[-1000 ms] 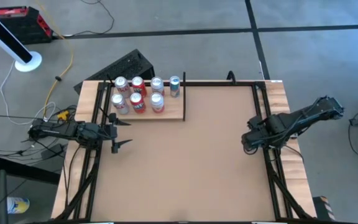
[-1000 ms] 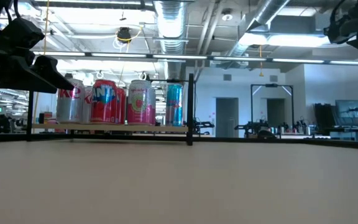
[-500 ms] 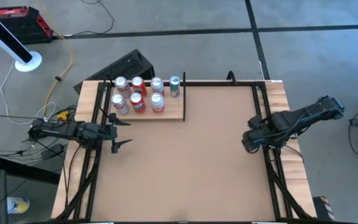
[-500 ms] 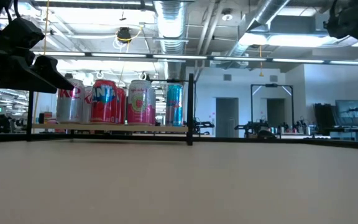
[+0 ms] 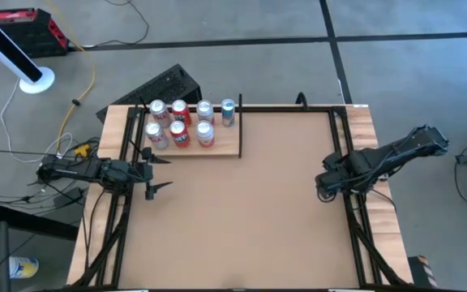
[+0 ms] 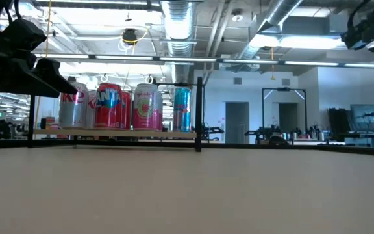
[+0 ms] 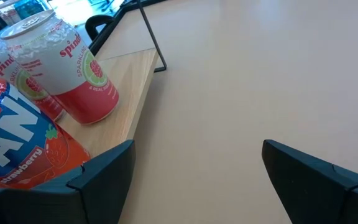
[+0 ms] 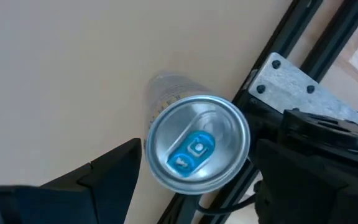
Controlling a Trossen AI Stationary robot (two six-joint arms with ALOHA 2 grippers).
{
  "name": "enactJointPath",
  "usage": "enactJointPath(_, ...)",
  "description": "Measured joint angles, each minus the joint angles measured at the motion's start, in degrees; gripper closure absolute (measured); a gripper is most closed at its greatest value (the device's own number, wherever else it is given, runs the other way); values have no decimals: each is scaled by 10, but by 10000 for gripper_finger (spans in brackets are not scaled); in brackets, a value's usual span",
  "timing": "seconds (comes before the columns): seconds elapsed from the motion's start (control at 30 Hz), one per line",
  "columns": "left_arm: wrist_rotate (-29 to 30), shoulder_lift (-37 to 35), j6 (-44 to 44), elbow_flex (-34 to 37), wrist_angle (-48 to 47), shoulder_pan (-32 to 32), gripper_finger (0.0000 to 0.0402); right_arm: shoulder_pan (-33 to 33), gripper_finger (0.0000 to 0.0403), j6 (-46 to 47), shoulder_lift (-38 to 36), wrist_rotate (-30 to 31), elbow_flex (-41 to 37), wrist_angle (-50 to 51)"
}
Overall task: Place canned beverage on shelf
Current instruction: Put the blue soda can on the shelf aligned with the other blue soda can
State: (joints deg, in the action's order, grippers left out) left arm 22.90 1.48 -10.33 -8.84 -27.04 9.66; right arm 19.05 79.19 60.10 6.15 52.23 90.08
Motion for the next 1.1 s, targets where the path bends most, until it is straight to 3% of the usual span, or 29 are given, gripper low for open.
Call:
enactJointPath(0.33, 0, 0, 0, 0, 0, 0, 65, 0, 65, -1, 0, 0, -11, -29)
enactJointPath(0.63, 0, 0, 0, 0, 0, 0, 65, 0, 138, -2, 0, 3, -11, -86)
enactJointPath(0.8, 0, 0, 0, 0, 0, 0, 65, -1, 141, -12, 2, 11, -10, -187)
enactJointPath(0.97, 0, 0, 0, 0, 0, 0, 65, -24, 141, -76, 47, 16, 34, -272)
enactJointPath(1.1, 0, 0, 0, 0, 0, 0, 65, -52, 141, -155, 126, 32, 108, -284)
